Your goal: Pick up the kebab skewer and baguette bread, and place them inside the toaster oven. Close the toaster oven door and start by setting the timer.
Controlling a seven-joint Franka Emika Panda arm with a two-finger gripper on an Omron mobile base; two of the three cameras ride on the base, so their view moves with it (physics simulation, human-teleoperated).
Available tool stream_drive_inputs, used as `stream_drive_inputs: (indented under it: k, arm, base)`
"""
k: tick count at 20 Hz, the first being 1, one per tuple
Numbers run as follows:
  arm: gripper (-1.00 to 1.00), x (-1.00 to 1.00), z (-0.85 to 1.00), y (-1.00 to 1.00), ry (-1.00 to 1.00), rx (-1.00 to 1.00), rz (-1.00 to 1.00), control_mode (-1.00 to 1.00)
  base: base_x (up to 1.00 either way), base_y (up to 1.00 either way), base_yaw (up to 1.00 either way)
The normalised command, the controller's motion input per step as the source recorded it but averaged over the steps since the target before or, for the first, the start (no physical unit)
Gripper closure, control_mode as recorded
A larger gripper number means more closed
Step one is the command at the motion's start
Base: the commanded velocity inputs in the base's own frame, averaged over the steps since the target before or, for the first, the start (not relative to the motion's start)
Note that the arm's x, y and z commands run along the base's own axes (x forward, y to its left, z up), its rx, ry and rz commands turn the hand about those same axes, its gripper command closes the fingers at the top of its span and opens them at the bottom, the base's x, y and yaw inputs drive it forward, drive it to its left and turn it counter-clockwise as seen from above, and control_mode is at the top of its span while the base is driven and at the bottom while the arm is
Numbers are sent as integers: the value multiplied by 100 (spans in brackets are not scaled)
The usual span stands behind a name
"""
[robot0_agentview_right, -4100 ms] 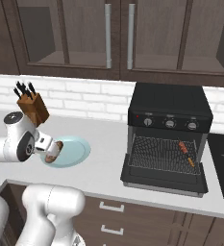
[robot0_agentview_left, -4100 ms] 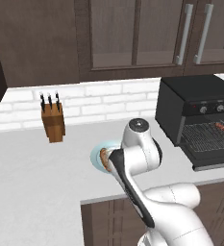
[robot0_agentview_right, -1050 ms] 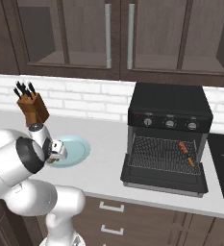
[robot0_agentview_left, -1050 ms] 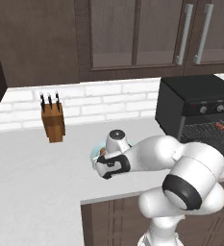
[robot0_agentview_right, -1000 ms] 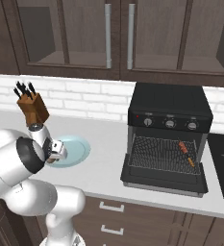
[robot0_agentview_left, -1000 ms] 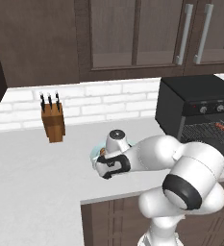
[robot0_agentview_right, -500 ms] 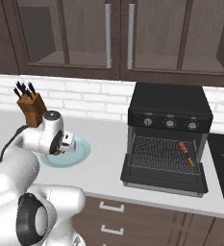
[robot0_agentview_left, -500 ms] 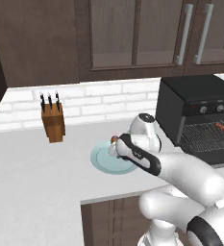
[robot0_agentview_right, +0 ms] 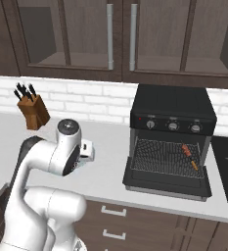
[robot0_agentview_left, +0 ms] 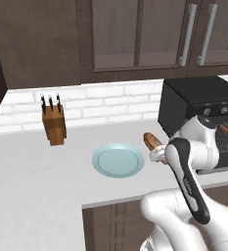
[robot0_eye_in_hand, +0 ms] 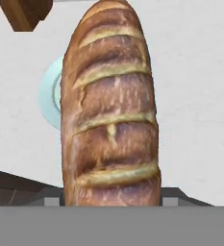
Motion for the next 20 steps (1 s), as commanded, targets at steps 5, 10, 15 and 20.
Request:
stream_drive_inputs:
  k: [5, 10, 15, 20]
  arm:
    - [100, -15, 70, -100, 6, -3, 0, -100]
    - [100, 0, 42, -100, 7, -4, 0, -100]
    - [100, -16, 2, -100, 0, -12, 0, -100]
    - [100, 0, 0, -99, 0, -13, 0, -100]
  base:
    - [0, 0, 0]
    - [0, 0, 0]
    - [0, 0, 0]
    - [0, 0, 0]
